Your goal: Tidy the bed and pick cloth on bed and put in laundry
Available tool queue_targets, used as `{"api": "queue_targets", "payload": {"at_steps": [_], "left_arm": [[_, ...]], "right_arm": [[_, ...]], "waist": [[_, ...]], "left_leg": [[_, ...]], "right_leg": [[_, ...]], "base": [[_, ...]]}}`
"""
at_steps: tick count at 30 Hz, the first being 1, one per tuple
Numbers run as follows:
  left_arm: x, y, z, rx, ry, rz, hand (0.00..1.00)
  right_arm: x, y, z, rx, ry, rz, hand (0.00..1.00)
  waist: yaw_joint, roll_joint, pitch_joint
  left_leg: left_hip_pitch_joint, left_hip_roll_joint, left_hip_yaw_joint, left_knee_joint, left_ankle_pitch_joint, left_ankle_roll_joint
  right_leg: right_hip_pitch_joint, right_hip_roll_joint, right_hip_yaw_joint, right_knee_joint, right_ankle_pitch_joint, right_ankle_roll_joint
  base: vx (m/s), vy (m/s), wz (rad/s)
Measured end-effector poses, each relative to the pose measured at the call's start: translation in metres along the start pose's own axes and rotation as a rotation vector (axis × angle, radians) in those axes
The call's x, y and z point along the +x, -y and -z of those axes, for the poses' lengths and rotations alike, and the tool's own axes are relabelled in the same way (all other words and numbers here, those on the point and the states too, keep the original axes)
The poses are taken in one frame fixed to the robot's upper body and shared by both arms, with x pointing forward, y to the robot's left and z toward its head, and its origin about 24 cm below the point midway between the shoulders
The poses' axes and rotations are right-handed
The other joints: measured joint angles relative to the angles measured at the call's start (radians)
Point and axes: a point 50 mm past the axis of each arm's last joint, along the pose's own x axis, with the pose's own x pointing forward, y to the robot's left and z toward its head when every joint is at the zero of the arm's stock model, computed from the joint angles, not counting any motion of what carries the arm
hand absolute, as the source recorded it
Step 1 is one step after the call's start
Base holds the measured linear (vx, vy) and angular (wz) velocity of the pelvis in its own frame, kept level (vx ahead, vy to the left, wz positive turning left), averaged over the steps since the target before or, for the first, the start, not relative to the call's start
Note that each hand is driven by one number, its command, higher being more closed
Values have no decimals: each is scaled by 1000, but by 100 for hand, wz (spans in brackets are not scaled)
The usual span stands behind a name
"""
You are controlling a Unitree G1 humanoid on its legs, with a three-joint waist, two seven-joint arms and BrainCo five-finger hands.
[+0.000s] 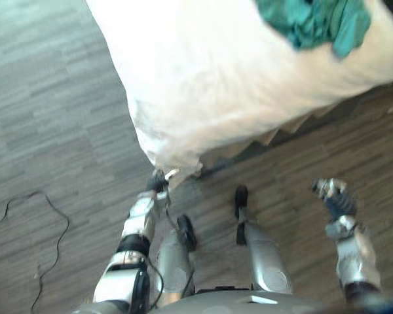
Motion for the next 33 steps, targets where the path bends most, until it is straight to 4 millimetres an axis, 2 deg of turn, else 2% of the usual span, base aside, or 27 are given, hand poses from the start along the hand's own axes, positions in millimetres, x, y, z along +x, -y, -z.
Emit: {"api": "queue_targets", "payload": {"at_steps": [2,5,7,9,10,12,14,15,16,17,18,19,20,22,23,24,25,27,28,29,30,31,32,33], "left_arm": [[-9,-4,27,79,-73,-3,0],[-22,-6,59,144,-160,-7,0],[-29,-4,74,178,-205,-2,0],[-42,-4,94,306,-243,-12,0],[-44,-5,98,337,-245,-21,0],[-61,-14,121,357,-321,-62,0],[-65,-20,126,341,-347,-95,0],[-68,-22,131,335,-377,-107,0],[-69,-23,133,320,-397,-112,0],[-70,-24,136,296,-421,-121,0],[-72,-28,138,267,-443,-141,0],[-72,-26,140,246,-460,-139,0],[-73,-25,142,216,-476,-138,0],[-72,-23,141,200,-469,-134,0],[-72,-20,142,183,-467,-135,0],[-72,-19,142,182,-464,-134,0],[-72,-19,142,177,-455,-138,0],[-71,-21,139,172,-428,-160,0],[-72,-22,139,130,-412,-187,0],[-75,-25,141,78,-403,-224,0],[-76,-27,142,55,-403,-240,0],[-81,-25,147,9,-405,-256,0],[-84,-32,148,-15,-393,-278,0],[-84,-31,149,-30,-395,-280,0]], "right_arm": [[-21,4,38,41,-131,59,0],[-37,1,63,78,-206,99,0],[-44,0,72,74,-240,118,0],[-52,-1,82,50,-287,152,0],[-52,-2,84,42,-298,158,0],[-52,-2,84,10,-308,154,0],[-51,-4,86,-9,-327,140,0],[-49,-6,87,-25,-336,124,0],[-51,-4,88,-41,-351,123,0],[-59,-1,92,-70,-382,123,0],[-66,2,97,-97,-417,123,0],[-67,1,100,-117,-439,115,0],[-66,0,100,-155,-452,100,0],[-62,-5,99,-178,-446,81,0],[-60,-5,98,-185,-439,81,0],[-60,-5,98,-187,-438,81,0],[-59,-6,97,-195,-438,77,0],[-55,-9,94,-207,-417,60,0],[-51,-12,91,-218,-401,40,0],[-45,-18,89,-227,-388,8,0],[-43,-22,88,-235,-382,-11,0],[-37,-28,87,-249,-382,-45,0],[-34,-30,86,-247,-376,-61,0],[-35,-27,86,-251,-384,-55,0]], "waist": [[-8,15,-40],[-24,33,-80],[-29,38,-98],[-29,37,-106],[-29,32,-108],[-27,28,-109],[-23,21,-111],[-24,32,-107],[-33,34,-107],[-52,31,-110],[-46,23,-110],[-38,38,-112],[-26,40,-118],[-25,33,-115],[-25,39,-116],[-25,47,-118],[-19,54,-119],[-22,49,-119],[-18,38,-121],[-13,33,-131],[-9,43,-139],[6,62,-152],[1,48,-145],[-2,63,-142]], "left_leg": [[80,-20,-4,-80,28,-8],[157,-23,3,-122,32,-11],[204,-20,20,-137,31,-13],[280,-6,61,-151,22,-24],[302,-4,79,-149,15,-28],[365,-6,163,-146,5,-40],[384,5,238,-149,0,-37],[384,15,271,-140,-4,-36],[391,23,281,-131,-6,-39],[411,29,284,-121,-11,-47],[428,31,290,-105,-17,-57],[430,47,290,-102,-5,-38],[409,54,268,-84,20,3],[378,32,247,-79,19,1],[371,28,250,-93,20,-1],[367,29,249,-105,21,-3],[366,37,252,-114,13,-22],[380,39,261,-113,-10,-44],[382,23,237,-110,-47,-56],[368,-18,166,-123,-98,-59],[357,-45,114,-139,-127,-61],[336,-68,41,-142,-157,-55],[340,-103,-22,-102,-140,-40],[335,-103,-62,-71,-97,57]], "right_leg": [[66,-3,-6,-40,4,5],[134,4,-8,-62,-1,9],[164,7,-24,-51,-18,8],[137,7,-68,125,-109,-18],[117,3,-95,192,-131,-27],[76,2,-187,313,-134,-47],[84,22,-216,254,-124,-65],[86,-3,-278,303,-208,-105],[83,-29,-315,401,-258,-116],[132,-59,-330,463,-313,-93],[172,-12,-296,383,-326,-90],[200,30,-268,303,-293,-85],[244,72,-242,159,-219,-86],[290,96,-217,14,-156,-85],[312,116,-209,-44,-127,-85],[320,130,-201,-66,-113,-86],[334,151,-187,-94,-97,-91],[334,171,-145,-106,-86,-86],[322,181,-100,-106,-80,-78],[299,196,-54,-105,-83,-80],[283,202,-37,-101,-87,-80],[228,208,-33,-15,-108,-117],[203,207,-6,77,-143,-143],[204,235,33,86,-142,-142]], "base": [[168,30,10],[125,29,-3],[56,8,-14],[32,-8,-33],[-22,-28,-77],[-79,-10,-107],[-119,-64,-107],[-129,-119,-85],[-73,-131,-48],[2,-109,-47],[18,-121,-57],[-19,-134,-85],[-69,-142,-84],[-100,-110,-73],[-72,-23,-54],[-67,10,-59],[-41,27,-48],[-30,40,-53],[-22,58,-101],[-28,64,-125],[23,67,-159],[145,100,-148],[194,114,-142],[229,107,-141]]}}
